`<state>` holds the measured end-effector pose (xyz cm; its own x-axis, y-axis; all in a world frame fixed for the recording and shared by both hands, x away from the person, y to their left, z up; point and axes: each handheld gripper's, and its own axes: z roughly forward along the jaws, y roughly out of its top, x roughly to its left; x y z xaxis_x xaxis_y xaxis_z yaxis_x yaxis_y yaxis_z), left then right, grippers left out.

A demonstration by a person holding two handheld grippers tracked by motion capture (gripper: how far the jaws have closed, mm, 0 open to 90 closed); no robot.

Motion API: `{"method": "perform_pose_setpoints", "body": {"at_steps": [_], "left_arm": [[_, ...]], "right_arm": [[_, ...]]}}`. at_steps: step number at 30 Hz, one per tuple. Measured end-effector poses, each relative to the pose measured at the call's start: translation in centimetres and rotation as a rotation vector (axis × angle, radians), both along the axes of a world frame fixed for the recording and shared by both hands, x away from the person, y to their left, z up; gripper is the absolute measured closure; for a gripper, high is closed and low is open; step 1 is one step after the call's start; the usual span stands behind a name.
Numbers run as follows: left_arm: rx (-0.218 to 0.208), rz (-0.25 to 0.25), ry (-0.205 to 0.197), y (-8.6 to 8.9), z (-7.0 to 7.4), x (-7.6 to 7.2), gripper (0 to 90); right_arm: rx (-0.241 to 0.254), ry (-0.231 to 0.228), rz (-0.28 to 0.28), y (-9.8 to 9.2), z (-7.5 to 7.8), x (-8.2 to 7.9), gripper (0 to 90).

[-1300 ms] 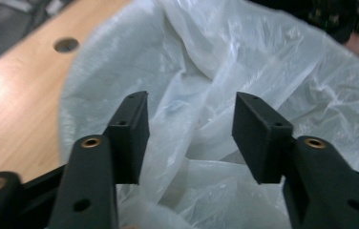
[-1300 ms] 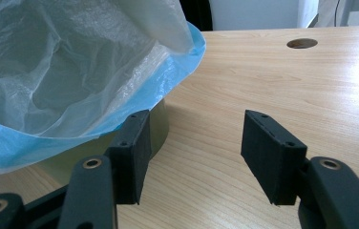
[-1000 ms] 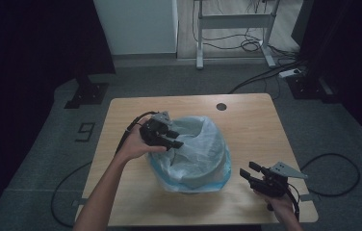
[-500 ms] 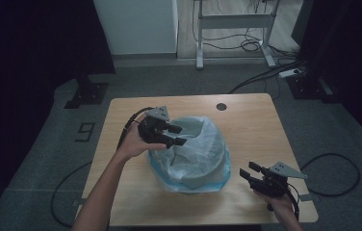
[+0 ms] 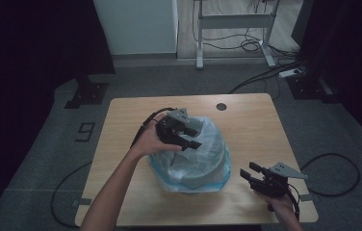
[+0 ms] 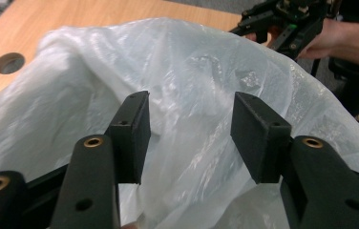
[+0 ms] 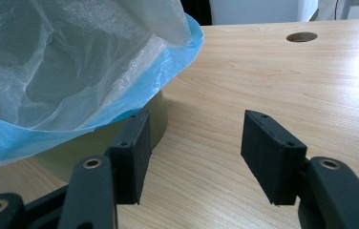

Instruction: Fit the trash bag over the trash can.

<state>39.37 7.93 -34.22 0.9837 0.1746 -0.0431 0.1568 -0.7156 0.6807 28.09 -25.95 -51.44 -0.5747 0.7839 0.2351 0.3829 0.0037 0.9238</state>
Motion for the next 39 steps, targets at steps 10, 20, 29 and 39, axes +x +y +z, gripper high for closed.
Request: {"method": "perform_pose_setpoints", "body": {"at_steps": [10, 20, 29, 39], "left_arm": [[0.128, -0.048, 0.007, -2.8, -1.4, -0.2, 56.2], [0.165, -0.060, 0.003, -3.8, -2.0, -0.5, 55.0], [0.085, -0.017, -0.025, -0.8, -0.1, -0.9, 48.9], [0.146, -0.015, -0.001, 0.2, -1.1, -1.1, 54.2]], "right_arm": [[-0.001, 0.002, 0.001, 0.0, 0.0, 0.0, 42.8], [-0.006, 0.007, 0.004, 0.0, -0.1, 0.0, 42.4], [-0.002, 0.007, -0.003, -0.1, -0.1, 0.0, 42.3], [-0.010, 0.009, 0.005, 0.3, -0.2, 0.1, 42.2]]}}
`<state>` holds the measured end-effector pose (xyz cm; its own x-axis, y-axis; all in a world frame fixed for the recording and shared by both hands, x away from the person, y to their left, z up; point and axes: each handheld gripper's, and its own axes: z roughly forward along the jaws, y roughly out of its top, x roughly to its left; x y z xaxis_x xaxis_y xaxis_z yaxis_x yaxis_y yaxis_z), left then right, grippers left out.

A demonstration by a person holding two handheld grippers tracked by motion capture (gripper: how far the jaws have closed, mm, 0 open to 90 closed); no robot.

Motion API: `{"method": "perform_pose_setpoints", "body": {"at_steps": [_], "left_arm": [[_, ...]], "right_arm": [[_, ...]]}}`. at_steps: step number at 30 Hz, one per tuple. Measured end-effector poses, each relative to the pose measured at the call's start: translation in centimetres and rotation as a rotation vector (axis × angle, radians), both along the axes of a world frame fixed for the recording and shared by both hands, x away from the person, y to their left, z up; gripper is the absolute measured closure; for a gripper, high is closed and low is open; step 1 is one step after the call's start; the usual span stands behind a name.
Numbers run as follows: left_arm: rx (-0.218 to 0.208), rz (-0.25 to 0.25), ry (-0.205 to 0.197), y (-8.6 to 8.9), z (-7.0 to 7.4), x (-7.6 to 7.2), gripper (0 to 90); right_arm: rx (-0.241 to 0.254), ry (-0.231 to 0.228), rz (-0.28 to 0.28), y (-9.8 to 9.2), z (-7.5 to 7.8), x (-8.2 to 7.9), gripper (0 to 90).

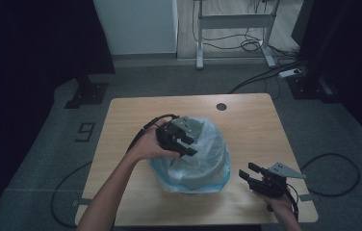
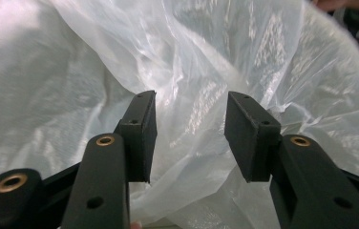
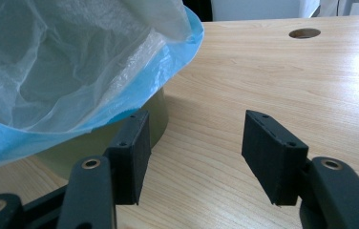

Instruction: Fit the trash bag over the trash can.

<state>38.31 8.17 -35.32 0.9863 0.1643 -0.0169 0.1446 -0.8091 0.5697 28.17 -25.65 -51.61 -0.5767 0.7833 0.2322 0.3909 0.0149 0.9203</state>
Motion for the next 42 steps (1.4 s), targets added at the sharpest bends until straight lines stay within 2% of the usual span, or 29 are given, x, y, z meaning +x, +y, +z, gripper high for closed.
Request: {"method": "perform_pose_setpoints", "body": {"at_steps": [5, 8, 10, 14, 19, 20, 23, 24, 31, 36, 42], "left_arm": [[0.035, -0.018, 0.012, -0.6, -0.6, -0.1, 54.0], [0.023, -0.017, 0.009, -0.6, -0.6, -0.2, 53.3], [-0.001, -0.008, 0.000, -0.2, -0.3, -0.2, 51.9], [-0.081, 0.014, -0.035, 1.1, 0.6, -0.6, 47.2], [-0.170, 0.083, -0.080, 3.2, 1.2, -1.1, 40.7], [-0.203, 0.100, -0.094, 3.9, 1.4, -1.4, 40.1], [-0.278, 0.137, -0.102, 5.2, 1.6, -1.8, 38.9], [-0.291, 0.146, -0.100, 5.4, 1.6, -1.9, 38.3], [-0.333, 0.202, -0.136, 7.5, 1.2, -3.0, 34.3], [-0.378, 0.253, -0.140, 9.1, 0.8, -3.7, 31.0], [-0.413, 0.279, -0.141, 10.9, 0.2, -4.6, 30.6]], "right_arm": [[0.003, 0.002, -0.004, -0.1, 0.0, 0.0, 42.2], [0.002, 0.001, -0.004, -0.2, 0.0, 0.0, 42.2], [0.003, -0.001, -0.005, -0.3, 0.0, 0.0, 42.2], [0.005, -0.004, -0.009, -0.4, 0.1, -0.1, 42.2], [0.005, -0.004, -0.014, -0.5, 0.1, -0.1, 42.1], [0.004, -0.004, -0.014, -0.5, 0.1, -0.1, 42.0], [0.003, -0.005, -0.018, -0.4, 0.2, -0.1, 41.9], [0.003, -0.004, -0.019, -0.4, 0.2, -0.1, 41.9], [0.002, -0.008, -0.028, -0.6, 0.3, -0.2, 41.7], [0.001, -0.003, -0.027, -0.5, 0.1, -0.2, 41.6], [0.006, -0.009, -0.025, -0.6, 0.2, -0.4, 41.5]]}}
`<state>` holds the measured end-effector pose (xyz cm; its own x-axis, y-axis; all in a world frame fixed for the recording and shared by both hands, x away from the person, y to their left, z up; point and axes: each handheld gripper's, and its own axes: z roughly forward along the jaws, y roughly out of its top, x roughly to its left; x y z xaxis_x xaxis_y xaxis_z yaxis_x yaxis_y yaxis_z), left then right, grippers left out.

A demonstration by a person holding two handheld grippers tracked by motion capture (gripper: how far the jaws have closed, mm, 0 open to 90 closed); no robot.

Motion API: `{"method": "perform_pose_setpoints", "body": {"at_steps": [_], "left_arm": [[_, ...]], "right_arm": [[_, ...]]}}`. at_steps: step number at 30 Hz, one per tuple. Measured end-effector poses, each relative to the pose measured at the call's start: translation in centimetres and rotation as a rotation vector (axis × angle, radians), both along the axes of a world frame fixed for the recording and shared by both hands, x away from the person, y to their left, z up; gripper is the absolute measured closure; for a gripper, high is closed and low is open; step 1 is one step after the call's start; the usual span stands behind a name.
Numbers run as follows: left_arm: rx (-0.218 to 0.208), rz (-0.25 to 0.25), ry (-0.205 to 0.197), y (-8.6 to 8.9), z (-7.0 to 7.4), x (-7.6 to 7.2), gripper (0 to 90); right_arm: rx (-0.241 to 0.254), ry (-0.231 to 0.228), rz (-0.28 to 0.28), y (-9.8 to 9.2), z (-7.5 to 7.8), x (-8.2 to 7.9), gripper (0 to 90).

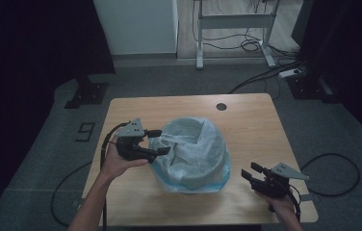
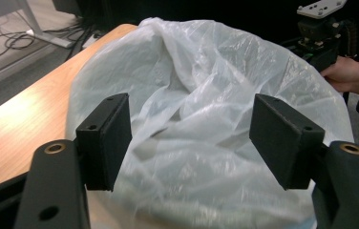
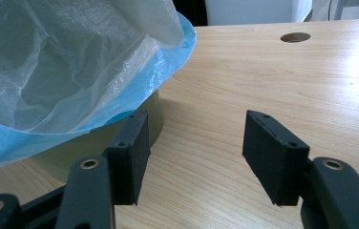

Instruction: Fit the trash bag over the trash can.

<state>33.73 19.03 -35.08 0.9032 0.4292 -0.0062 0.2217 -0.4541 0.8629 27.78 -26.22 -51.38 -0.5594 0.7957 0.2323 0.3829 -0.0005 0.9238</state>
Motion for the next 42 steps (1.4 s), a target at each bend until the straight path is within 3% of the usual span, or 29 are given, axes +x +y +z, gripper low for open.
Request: {"method": "perform_pose_setpoints", "body": {"at_steps": [10, 16, 27, 33, 36, 42], "left_arm": [[-0.046, 0.049, -0.012, 2.9, -1.7, -1.7, 30.8], [-0.122, 0.083, -0.025, 4.9, -3.0, -3.4, 31.0], [-0.101, 0.143, -0.004, 7.4, -6.3, -5.7, 31.4], [-0.091, 0.158, 0.039, 7.7, -8.5, -6.2, 31.6], [-0.050, 0.174, 0.038, 7.5, -9.5, -6.3, 31.5], [-0.036, 0.196, 0.052, 7.6, -10.7, -6.3, 31.7]], "right_arm": [[0.001, 0.000, 0.001, -0.3, -0.2, -0.3, 41.4], [-0.002, 0.005, 0.001, -0.2, -0.3, -0.4, 41.4], [-0.004, 0.006, 0.000, -0.2, -0.3, -0.5, 41.5], [-0.010, 0.001, 0.003, -0.1, -0.3, -0.5, 41.4], [-0.007, 0.003, -0.002, -0.3, -0.3, -0.5, 41.4], [-0.015, 0.003, -0.010, -0.3, -0.4, -0.5, 41.1]]}}
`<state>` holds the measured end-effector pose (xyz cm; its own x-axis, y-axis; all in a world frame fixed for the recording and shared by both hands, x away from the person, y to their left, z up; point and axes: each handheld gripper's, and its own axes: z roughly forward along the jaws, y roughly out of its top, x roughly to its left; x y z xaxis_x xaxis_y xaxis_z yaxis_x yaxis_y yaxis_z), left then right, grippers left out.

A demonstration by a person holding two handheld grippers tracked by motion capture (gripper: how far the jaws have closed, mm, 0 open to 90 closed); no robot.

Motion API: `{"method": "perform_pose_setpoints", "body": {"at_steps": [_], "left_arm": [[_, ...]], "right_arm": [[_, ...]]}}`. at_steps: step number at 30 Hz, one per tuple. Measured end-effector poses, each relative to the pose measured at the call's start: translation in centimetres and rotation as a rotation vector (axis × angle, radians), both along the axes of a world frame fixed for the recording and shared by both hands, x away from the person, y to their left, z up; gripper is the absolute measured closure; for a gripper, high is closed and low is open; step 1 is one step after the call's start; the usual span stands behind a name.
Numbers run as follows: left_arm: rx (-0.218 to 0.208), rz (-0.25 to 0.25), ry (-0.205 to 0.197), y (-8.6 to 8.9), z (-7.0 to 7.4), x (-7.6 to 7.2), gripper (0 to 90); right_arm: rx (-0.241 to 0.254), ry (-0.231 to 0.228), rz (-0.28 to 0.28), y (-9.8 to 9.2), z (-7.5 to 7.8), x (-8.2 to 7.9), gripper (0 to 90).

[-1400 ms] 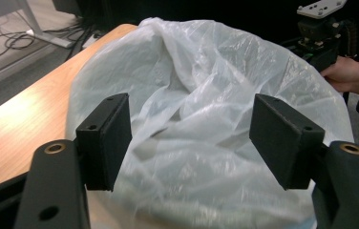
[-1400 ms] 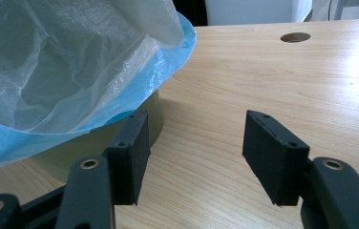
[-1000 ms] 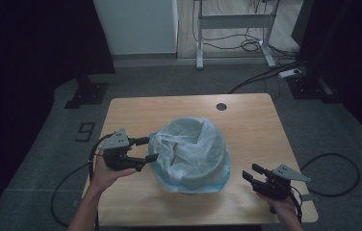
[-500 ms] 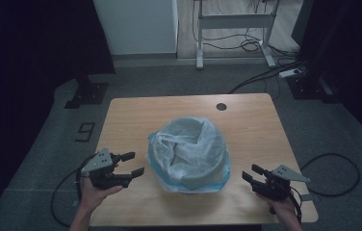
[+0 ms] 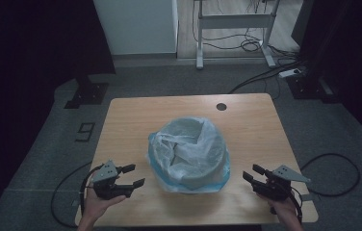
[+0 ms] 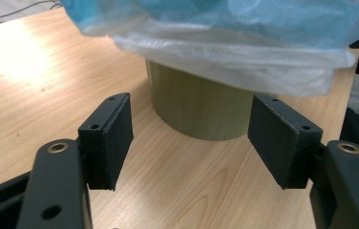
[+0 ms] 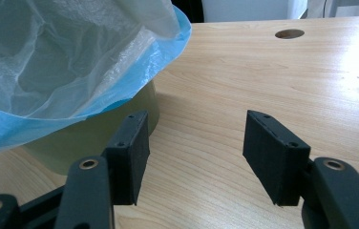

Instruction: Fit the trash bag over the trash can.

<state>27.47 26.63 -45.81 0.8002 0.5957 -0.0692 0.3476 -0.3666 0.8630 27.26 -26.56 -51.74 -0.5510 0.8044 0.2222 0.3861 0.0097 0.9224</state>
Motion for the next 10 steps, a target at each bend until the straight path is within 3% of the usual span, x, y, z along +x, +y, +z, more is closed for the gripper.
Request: {"method": "perform_pose_setpoints", "body": {"at_steps": [4, 6, 10], "left_arm": [[0.004, 0.016, 0.019, 0.4, -0.6, 0.1, 31.9], [-0.021, 0.013, 0.036, 0.9, -1.0, 0.1, 32.0], [-0.005, 0.033, 0.050, 1.0, -1.6, 0.2, 31.7]], "right_arm": [[-0.026, 0.001, -0.001, 0.1, -0.2, 0.0, 40.6], [-0.027, -0.004, -0.007, 0.1, -0.1, 0.0, 40.5], [-0.035, 0.006, -0.005, 0.1, -0.3, 0.2, 40.1]]}}
